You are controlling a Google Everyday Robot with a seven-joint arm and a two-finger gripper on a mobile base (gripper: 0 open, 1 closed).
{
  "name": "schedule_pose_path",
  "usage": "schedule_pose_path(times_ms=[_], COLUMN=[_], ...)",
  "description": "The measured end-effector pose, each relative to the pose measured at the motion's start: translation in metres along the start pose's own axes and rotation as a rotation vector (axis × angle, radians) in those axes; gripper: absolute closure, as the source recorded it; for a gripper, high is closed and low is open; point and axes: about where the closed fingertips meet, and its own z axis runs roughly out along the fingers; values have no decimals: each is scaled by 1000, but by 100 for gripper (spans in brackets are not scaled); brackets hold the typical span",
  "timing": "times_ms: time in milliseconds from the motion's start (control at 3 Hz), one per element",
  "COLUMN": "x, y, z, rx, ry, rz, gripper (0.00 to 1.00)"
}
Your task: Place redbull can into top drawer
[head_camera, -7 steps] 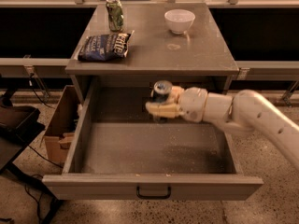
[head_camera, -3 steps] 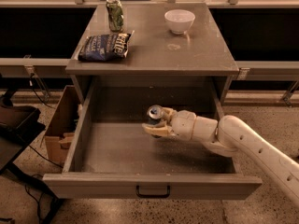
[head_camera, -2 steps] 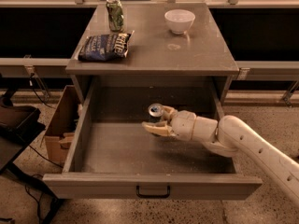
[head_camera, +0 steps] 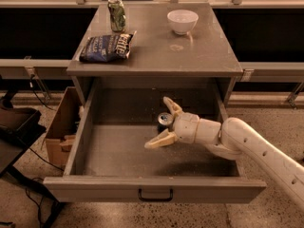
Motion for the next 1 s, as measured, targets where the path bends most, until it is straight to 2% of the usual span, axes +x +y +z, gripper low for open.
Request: schedule_pose_path(times_ms=[333, 1000], x=[-8, -110], y=[-1, -27], z=[3, -54], rx=[-10, -49], ry=[5, 125], rz=[-2, -85], gripper=[0, 0])
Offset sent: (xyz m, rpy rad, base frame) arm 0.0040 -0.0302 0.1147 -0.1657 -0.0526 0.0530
